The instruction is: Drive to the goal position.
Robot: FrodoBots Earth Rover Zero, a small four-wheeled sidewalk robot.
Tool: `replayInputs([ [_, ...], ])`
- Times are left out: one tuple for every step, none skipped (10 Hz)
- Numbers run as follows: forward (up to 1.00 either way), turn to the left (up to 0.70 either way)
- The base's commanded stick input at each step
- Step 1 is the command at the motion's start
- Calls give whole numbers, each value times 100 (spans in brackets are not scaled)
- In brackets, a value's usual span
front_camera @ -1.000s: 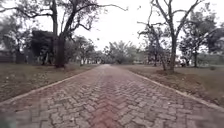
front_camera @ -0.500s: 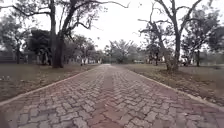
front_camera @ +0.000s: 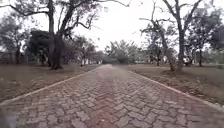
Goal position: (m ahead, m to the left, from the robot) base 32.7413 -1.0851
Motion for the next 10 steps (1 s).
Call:
replayInputs([
  [70,0],
  [70,0],
  [70,0],
  [70,0],
  [70,0],
  [70,0],
  [70,0],
  [70,0],
  [70,0],
  [70,0],
])
